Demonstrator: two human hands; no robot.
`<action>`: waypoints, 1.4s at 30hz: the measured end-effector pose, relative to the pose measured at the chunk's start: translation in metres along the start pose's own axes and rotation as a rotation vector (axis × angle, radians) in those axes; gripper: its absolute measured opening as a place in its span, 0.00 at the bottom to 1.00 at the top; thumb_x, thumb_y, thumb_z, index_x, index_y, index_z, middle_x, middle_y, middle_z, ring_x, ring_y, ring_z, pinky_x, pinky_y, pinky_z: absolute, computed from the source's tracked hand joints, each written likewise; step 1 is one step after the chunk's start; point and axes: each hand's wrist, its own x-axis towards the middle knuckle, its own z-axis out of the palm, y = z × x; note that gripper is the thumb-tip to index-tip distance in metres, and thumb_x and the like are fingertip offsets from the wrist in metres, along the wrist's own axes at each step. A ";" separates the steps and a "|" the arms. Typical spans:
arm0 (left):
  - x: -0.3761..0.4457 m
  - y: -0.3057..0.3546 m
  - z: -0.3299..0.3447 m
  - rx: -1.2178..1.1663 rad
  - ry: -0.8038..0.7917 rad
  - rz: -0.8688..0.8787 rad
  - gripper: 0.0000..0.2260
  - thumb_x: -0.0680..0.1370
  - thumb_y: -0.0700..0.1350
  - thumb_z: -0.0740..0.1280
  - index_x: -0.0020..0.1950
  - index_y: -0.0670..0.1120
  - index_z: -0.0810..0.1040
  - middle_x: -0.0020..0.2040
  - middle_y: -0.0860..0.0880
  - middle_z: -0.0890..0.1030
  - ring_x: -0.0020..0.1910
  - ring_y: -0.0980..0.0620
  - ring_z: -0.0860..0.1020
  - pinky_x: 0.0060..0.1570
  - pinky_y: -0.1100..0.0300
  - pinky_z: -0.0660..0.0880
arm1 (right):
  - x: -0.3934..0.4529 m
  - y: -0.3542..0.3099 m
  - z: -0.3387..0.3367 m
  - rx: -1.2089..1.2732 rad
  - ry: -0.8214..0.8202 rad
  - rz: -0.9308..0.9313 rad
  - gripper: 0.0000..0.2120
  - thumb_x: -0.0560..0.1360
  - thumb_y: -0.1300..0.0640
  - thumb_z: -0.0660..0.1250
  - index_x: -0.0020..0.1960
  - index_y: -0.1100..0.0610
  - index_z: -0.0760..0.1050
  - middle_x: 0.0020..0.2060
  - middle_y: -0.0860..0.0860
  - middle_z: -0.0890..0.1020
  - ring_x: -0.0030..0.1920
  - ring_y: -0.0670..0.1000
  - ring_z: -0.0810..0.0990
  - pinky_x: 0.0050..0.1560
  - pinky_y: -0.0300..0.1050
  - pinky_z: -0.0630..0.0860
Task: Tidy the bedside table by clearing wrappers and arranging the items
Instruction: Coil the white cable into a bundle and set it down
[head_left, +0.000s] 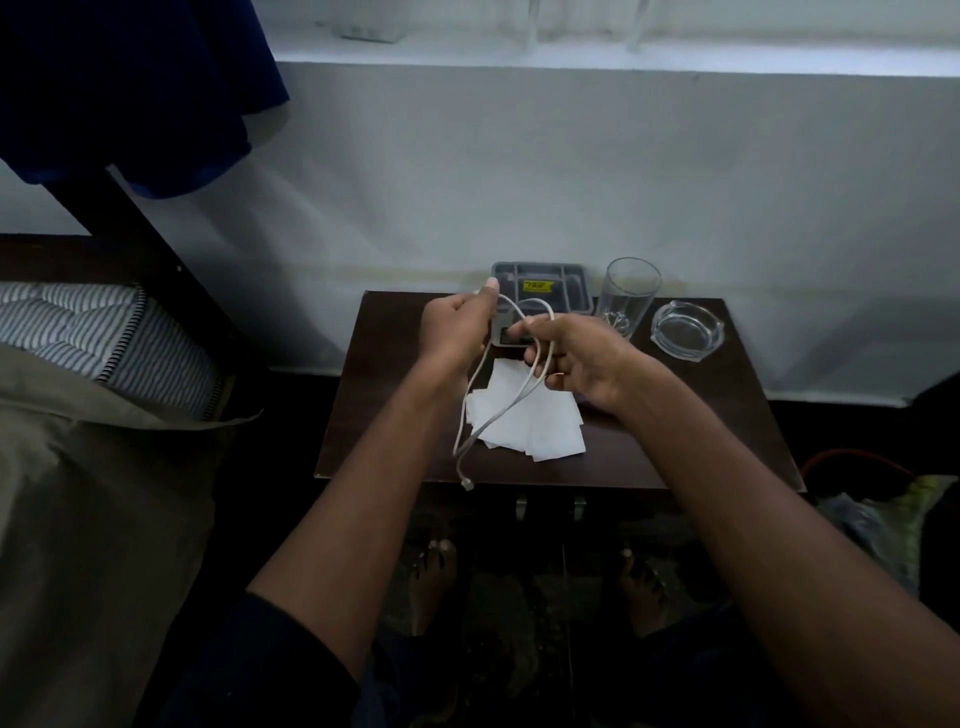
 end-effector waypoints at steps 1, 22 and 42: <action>0.002 0.000 0.002 -0.072 0.012 -0.058 0.12 0.82 0.55 0.71 0.47 0.48 0.84 0.50 0.48 0.88 0.45 0.52 0.81 0.46 0.56 0.77 | 0.000 0.000 0.000 -0.021 -0.028 -0.003 0.12 0.83 0.55 0.66 0.56 0.57 0.87 0.34 0.49 0.83 0.32 0.47 0.78 0.35 0.41 0.73; 0.016 0.000 -0.030 -0.539 -0.113 -0.068 0.16 0.87 0.52 0.62 0.62 0.44 0.85 0.37 0.55 0.82 0.37 0.60 0.80 0.41 0.66 0.80 | 0.002 -0.004 0.017 -0.322 0.203 -0.360 0.38 0.70 0.33 0.77 0.73 0.53 0.78 0.68 0.49 0.82 0.65 0.50 0.81 0.63 0.52 0.79; 0.005 0.006 -0.075 0.307 -0.839 -0.060 0.20 0.86 0.52 0.62 0.43 0.44 0.87 0.33 0.46 0.84 0.22 0.57 0.72 0.24 0.67 0.68 | 0.005 -0.004 0.014 -0.177 -0.329 -0.091 0.08 0.73 0.67 0.74 0.39 0.57 0.82 0.32 0.51 0.81 0.30 0.46 0.70 0.34 0.39 0.73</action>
